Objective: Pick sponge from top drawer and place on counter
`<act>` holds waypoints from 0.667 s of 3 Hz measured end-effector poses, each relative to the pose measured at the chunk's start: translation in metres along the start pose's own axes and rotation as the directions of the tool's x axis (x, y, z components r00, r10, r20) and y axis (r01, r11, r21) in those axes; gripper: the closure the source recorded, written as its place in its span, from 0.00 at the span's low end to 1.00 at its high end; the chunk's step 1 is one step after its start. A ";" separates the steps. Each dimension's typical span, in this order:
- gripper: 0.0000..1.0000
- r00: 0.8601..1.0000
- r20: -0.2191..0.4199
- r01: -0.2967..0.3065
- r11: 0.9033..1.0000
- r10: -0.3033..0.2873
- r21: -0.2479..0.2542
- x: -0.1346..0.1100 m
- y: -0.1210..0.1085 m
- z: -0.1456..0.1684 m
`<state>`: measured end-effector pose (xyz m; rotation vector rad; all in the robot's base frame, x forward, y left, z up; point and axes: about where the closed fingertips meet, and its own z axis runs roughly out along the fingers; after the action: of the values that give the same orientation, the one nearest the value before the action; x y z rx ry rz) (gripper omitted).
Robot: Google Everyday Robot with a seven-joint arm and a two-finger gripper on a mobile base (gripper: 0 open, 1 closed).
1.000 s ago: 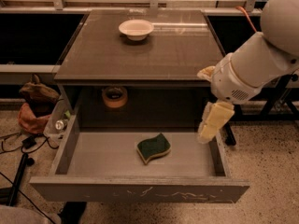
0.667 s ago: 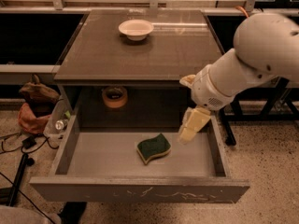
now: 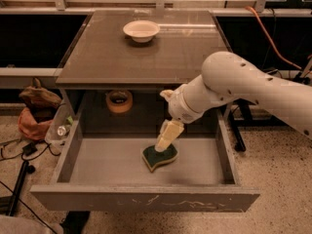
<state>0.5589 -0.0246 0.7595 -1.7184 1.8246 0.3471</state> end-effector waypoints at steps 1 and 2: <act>0.00 1.000 0.000 0.000 1.000 0.000 0.000 0.000 0.000 0.000; 0.00 0.999 0.024 -0.030 1.000 0.030 -0.003 0.011 0.005 0.011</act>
Offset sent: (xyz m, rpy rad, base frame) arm -0.0030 -0.0081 -0.0367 0.0738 0.0360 -0.0475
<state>0.5570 -0.0266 0.7436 -1.6829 1.8351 0.3808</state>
